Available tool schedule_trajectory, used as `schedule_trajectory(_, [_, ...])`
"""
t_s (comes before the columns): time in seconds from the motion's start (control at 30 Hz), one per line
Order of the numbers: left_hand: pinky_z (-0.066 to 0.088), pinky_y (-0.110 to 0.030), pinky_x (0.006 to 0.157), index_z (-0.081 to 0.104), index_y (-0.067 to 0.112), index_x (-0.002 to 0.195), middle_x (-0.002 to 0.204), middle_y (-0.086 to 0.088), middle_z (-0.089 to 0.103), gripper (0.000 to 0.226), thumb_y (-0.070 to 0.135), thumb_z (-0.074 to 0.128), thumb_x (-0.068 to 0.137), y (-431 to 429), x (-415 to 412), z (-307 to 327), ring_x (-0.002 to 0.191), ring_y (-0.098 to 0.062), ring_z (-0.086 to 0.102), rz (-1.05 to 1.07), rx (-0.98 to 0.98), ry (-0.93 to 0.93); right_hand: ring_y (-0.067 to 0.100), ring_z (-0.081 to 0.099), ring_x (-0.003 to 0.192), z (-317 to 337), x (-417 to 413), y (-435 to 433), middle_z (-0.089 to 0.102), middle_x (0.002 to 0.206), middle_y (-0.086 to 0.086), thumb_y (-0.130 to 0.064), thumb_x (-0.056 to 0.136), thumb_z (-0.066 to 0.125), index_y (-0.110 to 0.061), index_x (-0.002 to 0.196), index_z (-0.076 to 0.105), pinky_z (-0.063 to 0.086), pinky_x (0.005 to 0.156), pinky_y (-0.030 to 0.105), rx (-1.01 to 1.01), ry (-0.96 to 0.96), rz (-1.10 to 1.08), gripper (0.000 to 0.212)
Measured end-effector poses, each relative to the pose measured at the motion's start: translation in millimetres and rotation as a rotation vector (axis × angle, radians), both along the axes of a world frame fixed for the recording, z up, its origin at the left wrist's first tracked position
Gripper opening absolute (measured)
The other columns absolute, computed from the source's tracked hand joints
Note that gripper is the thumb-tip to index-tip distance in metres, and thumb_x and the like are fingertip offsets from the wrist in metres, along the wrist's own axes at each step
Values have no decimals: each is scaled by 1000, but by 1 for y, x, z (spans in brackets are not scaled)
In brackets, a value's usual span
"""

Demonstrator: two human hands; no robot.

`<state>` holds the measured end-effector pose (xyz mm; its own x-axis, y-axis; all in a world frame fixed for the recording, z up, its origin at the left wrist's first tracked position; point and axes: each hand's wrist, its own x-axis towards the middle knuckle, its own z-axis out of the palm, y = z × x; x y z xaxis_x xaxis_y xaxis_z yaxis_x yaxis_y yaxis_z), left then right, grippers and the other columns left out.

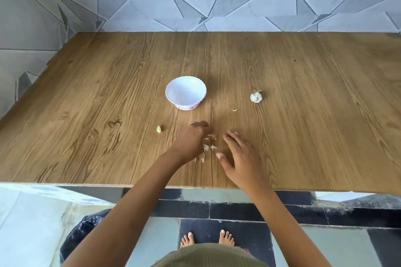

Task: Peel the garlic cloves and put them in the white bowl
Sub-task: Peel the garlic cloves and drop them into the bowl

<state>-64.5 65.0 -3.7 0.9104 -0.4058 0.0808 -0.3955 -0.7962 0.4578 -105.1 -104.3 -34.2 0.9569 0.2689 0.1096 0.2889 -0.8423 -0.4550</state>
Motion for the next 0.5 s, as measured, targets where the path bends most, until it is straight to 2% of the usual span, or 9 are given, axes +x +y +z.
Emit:
schedule_trajectory(0.1, [53,-29,70,73,4,93,91,-9,68,44,-22,48,69,9,-13,2,78,-21,65,-8,-83,13,24,33,138,4,2,0,39,147,7,-33,94,54,-8,138,44,18,108,29,34,-1,30,52])
schedule_trajectory(0.2, [54,-23,69,73,1,93,90,-11,70,46,-22,39,70,19,-22,3,75,-19,65,172,-205,-58,24,36,136,11,6,6,40,147,8,-34,93,54,-7,140,42,27,110,36,17,-22,85,55])
schedule_trajectory(0.3, [45,-2,68,72,-1,94,91,-11,71,45,-23,39,73,31,-29,4,74,-15,63,351,-238,-72,20,30,139,18,9,16,33,151,3,-40,95,49,-12,144,36,31,111,37,-33,26,150,58])
schedule_trajectory(0.37, [42,0,68,72,-1,96,91,-9,71,43,-20,40,76,36,-36,5,75,-13,62,437,-255,-41,17,28,139,21,9,24,32,151,1,-41,95,47,-15,144,35,32,108,34,-61,53,196,57])
schedule_trajectory(0.5, [45,-5,73,73,2,95,89,-5,71,40,-16,43,77,43,-48,1,78,-12,63,495,-332,-16,16,39,128,21,2,40,41,143,-2,-38,94,50,-18,138,46,40,100,34,-59,57,250,48])
